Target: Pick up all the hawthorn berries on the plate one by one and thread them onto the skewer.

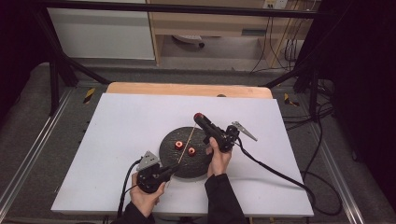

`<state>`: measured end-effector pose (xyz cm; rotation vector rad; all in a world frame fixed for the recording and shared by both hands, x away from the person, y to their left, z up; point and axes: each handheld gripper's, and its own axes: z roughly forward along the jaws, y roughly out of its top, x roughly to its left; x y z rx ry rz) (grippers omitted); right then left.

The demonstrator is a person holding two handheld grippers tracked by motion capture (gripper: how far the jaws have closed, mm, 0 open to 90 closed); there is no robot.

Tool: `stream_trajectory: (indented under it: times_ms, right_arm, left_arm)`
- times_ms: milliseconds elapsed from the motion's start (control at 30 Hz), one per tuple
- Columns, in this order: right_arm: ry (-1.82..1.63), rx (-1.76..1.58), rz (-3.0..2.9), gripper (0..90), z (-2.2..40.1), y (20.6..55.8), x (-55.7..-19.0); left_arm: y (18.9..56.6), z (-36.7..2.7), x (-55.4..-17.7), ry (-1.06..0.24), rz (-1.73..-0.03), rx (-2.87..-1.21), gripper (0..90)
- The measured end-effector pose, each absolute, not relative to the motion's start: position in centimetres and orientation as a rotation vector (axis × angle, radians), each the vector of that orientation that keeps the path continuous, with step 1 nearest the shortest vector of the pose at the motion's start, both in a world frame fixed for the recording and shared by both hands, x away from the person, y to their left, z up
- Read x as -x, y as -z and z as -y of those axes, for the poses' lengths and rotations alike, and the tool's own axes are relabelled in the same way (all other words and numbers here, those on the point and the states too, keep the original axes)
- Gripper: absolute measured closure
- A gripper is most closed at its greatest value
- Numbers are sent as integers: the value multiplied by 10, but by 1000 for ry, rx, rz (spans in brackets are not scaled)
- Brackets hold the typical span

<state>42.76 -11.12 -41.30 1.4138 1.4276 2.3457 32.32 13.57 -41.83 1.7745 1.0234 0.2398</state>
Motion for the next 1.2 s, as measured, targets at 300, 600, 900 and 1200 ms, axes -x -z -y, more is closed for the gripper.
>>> stream_trajectory:
  times_ms: [300, 600, 900, 1200]
  right_arm:
    - [-2333, -1411, -1489, 620, 109, 414, -421]
    - [-2297, -1389, -1561, 619, 107, 416, -414]
    - [-2260, -1376, -1656, 618, 105, 420, -407]
    - [-2208, -1381, -1749, 617, 102, 426, -400]
  left_arm:
    - [411, -129, -338, -265, -1021, -1776, 888]
    - [402, -123, -352, -295, -997, -1794, 889]
    - [397, -117, -365, -315, -975, -1800, 889]
    - [398, -115, -371, -333, -950, -1820, 889]
